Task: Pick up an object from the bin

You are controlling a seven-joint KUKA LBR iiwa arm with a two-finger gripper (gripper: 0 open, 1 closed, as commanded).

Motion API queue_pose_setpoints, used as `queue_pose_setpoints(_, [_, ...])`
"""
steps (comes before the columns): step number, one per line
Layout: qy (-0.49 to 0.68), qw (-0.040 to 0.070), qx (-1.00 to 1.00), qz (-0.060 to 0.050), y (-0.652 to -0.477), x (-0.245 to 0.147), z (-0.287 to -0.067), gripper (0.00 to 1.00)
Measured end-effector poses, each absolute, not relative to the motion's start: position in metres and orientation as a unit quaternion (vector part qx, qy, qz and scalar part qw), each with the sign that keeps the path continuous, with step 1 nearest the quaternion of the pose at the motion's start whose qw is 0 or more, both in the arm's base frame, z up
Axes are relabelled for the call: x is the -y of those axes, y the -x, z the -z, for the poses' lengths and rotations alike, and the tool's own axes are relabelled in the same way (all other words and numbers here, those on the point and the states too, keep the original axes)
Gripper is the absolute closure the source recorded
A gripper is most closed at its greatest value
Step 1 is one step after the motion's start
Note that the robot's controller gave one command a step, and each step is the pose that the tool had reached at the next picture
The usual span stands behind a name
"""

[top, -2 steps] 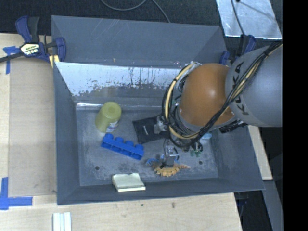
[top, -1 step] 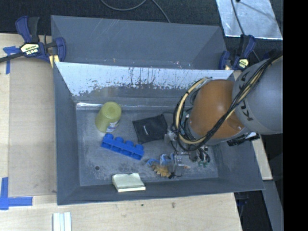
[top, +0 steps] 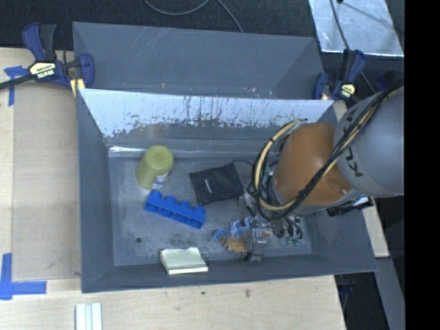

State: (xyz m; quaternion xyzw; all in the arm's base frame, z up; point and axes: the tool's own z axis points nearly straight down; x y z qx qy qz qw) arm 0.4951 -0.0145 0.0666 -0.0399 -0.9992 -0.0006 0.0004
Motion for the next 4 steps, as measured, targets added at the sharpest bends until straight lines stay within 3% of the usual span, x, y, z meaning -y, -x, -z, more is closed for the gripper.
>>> queue_pose_setpoints(1, [0.054, 0.001, 0.999, -0.001, -0.492, 0.002, -0.071, 0.00])
queue_pose_setpoints(2, [0.040, -0.001, 0.999, 0.002, -0.496, 0.012, -0.069, 0.00])
queue_pose_setpoints(3, [0.054, -0.001, 0.999, -0.002, -0.493, 0.003, -0.073, 1.00])
queue_pose_setpoints(4, [0.054, -0.001, 0.999, -0.002, -0.493, 0.003, -0.073, 1.00])
